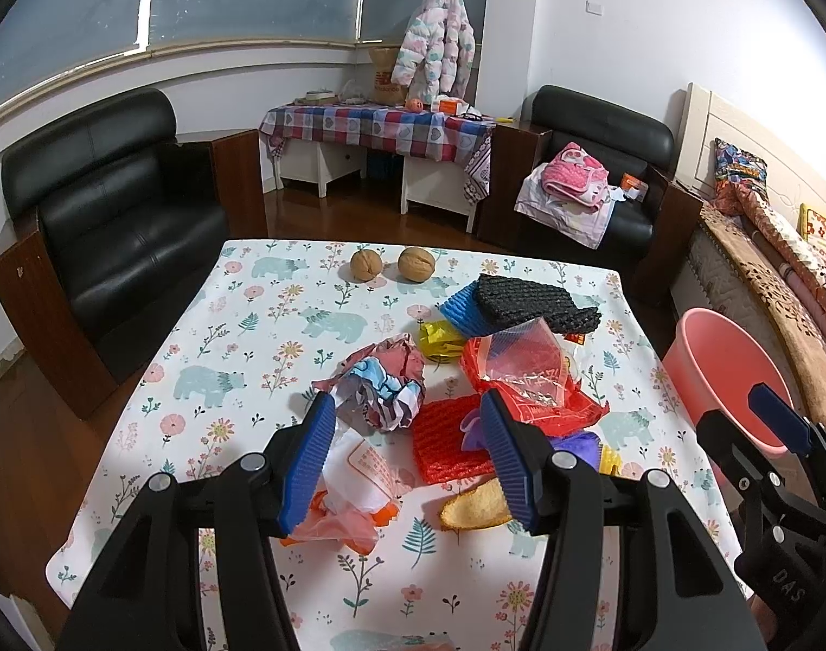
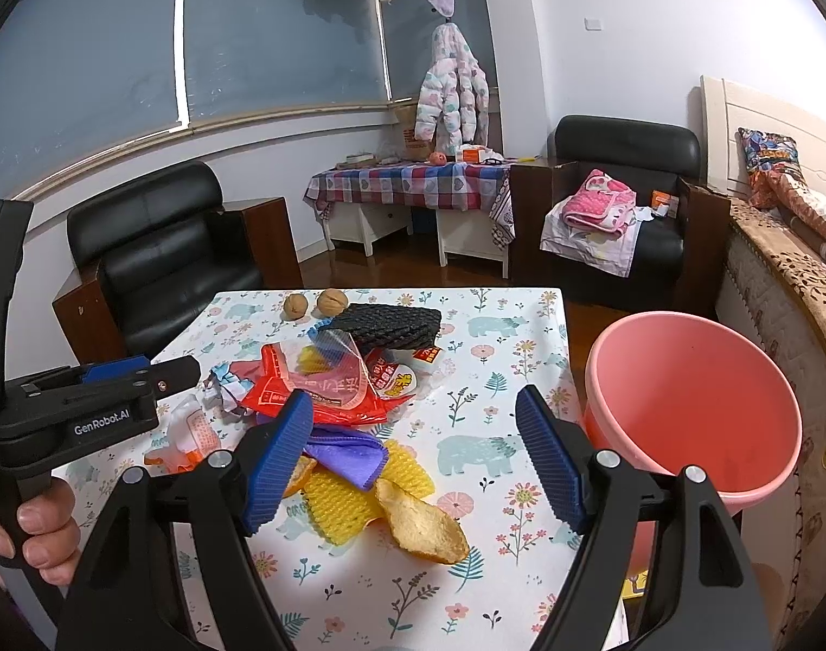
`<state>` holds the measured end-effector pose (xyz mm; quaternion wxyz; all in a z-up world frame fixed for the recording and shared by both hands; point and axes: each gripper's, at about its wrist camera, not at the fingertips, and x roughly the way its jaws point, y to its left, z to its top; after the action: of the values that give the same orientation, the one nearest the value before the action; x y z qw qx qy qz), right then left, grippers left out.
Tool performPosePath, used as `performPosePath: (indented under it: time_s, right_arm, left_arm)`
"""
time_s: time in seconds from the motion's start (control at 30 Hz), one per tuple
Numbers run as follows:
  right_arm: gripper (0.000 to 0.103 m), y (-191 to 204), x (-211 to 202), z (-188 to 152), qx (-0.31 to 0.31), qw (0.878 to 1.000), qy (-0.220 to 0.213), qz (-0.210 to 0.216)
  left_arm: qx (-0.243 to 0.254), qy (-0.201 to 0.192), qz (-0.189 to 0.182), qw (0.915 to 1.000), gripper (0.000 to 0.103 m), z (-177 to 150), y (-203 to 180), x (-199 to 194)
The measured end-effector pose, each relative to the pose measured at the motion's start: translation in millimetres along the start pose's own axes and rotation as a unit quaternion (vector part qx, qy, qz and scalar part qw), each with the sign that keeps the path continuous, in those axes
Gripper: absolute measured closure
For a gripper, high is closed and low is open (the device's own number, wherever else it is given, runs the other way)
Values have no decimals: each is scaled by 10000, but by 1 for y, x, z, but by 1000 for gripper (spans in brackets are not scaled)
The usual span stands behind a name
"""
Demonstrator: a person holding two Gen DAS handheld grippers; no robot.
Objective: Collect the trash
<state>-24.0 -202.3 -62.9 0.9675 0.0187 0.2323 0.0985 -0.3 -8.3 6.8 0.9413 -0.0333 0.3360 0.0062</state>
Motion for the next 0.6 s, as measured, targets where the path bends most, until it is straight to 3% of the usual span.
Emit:
performPosePath:
  time_s: [0.6]
  right_arm:
    - [26,-5,-3,2,17,10000,6,-25]
  left_arm:
    - [71,-50,-140,9999,47,-8,-6,-6]
